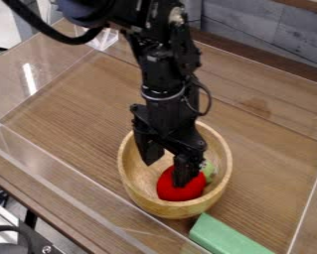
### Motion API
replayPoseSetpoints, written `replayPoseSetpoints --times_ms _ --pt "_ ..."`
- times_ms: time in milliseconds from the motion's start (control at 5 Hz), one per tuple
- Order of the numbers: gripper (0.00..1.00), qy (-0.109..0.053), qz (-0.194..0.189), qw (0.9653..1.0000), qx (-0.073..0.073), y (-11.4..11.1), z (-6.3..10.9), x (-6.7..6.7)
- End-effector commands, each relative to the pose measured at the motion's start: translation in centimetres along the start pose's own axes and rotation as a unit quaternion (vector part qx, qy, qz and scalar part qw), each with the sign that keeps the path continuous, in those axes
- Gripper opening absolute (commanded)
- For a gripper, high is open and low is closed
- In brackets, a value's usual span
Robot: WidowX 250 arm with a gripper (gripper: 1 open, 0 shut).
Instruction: Move the red fruit to the left
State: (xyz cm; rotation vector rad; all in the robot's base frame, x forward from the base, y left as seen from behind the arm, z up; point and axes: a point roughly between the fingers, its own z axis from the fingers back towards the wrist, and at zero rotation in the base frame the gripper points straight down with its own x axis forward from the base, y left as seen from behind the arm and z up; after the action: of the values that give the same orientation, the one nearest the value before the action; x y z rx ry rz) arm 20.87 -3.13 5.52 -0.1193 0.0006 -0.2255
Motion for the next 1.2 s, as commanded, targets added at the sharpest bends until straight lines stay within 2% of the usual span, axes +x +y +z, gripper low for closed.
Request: replayPoseSetpoints --times_ms 0,400,800,1000 --pt "1.0 -0.016 0.003 0.9999 0.003 0.7 0.0 0.4" --pt "1.0 -0.026 0.057 0.998 0.005 1.3 -1.1 -0.5" --pt "1.0 -0.025 0.051 0.9983 0.009 -0.5 -1.4 -1.1" --pt "1.0 -0.022 0.048 0.9985 0.013 -1.4 -1.7 -0.3"
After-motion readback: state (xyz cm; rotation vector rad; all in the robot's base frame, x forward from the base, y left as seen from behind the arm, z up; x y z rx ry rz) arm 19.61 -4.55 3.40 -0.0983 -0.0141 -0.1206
